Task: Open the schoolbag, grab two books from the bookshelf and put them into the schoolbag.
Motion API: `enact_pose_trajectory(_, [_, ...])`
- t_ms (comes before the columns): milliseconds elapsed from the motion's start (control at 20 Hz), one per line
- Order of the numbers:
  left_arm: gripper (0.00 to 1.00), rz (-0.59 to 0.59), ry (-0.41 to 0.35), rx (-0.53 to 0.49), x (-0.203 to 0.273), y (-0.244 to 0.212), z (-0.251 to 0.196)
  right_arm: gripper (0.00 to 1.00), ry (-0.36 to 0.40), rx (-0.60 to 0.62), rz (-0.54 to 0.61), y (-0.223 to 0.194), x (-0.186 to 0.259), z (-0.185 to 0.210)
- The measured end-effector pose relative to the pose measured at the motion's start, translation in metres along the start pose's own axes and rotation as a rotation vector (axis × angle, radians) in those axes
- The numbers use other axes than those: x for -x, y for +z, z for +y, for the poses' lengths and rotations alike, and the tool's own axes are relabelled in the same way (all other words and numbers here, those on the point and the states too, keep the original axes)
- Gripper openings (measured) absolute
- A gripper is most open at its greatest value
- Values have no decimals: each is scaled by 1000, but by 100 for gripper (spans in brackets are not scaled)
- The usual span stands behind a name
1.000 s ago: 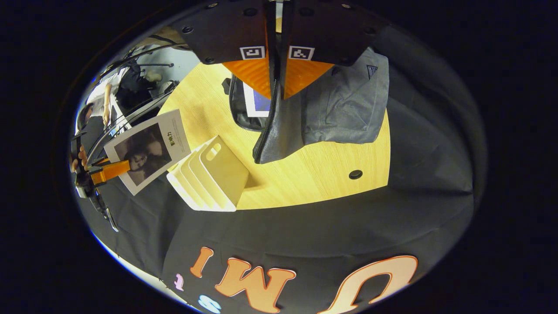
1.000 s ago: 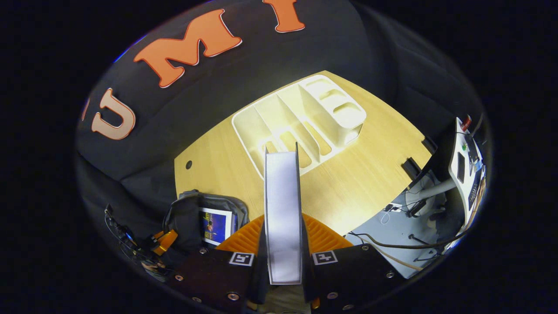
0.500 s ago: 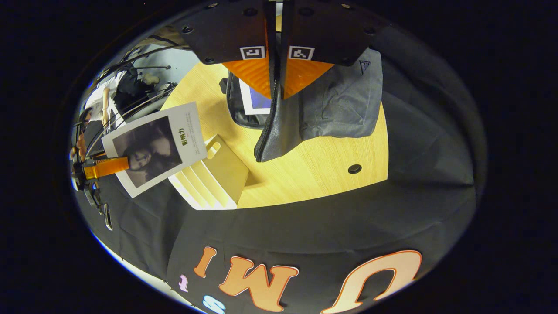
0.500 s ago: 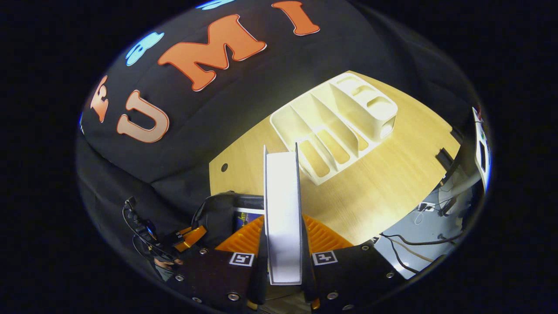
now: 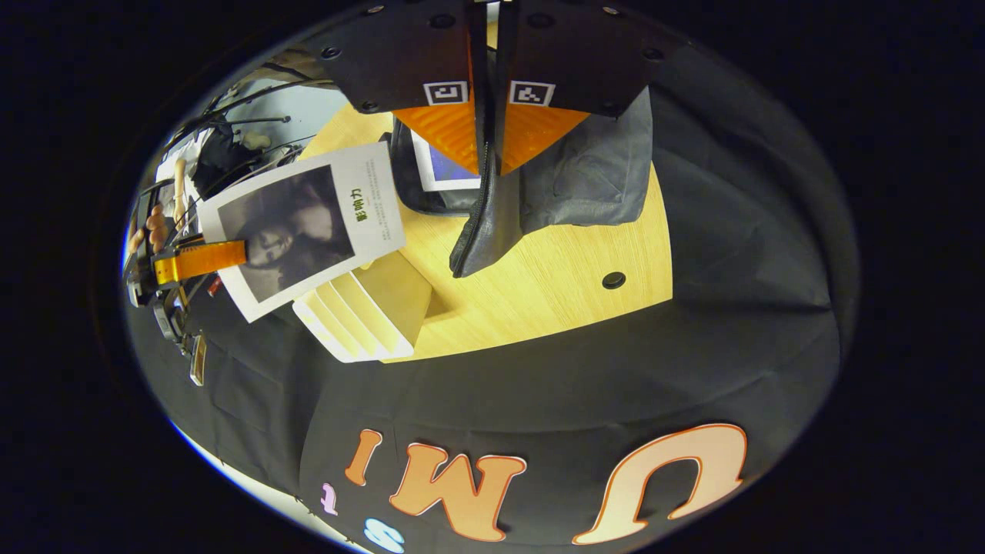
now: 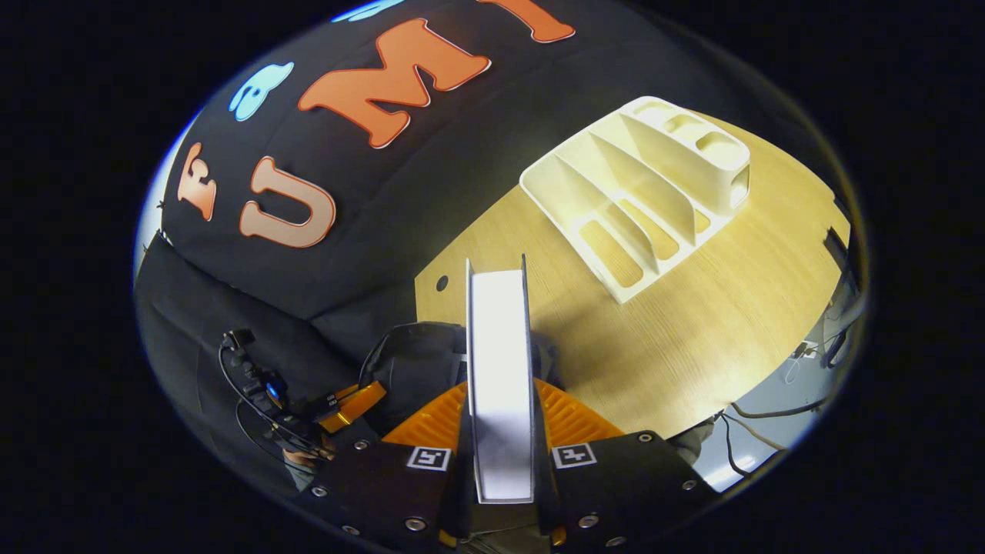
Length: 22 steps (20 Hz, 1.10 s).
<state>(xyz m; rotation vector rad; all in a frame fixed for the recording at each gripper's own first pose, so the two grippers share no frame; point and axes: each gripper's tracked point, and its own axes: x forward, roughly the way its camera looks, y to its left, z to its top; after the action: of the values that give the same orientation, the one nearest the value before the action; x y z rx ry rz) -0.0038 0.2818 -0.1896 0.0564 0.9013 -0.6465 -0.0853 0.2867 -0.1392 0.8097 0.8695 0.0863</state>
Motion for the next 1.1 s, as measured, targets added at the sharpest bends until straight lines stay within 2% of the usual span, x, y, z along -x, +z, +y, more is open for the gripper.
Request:
enact_pose_trajectory(250, [6, 1, 3, -6, 1, 1, -2, 33, 86, -68, 31, -24, -30, 4])
enact_pose_trajectory(350, [9, 1, 8, -2, 1, 1, -1, 33, 107, -81, 39, -31, -39, 8])
enact_pose_trajectory(400, [6, 0, 10, 2, 2, 2, 0, 33, 118, -86, 41, -34, -43, 10])
enact_pose_trajectory(850, [6, -7, 9, 15, 0, -1, -1, 33, 191, -153, 46, -51, -83, 15])
enact_pose_trajectory(900, [9, -10, 8, 12, -1, -1, -1, 33, 196, -165, 48, -51, -87, 11])
enact_pose_trajectory(1050, [6, -14, 5, 21, -1, -2, -2, 33, 240, -195, 49, -58, -96, 17])
enact_pose_trajectory(1100, [9, -15, 3, 24, -1, -2, -3, 33, 258, -206, 47, -59, -99, 20])
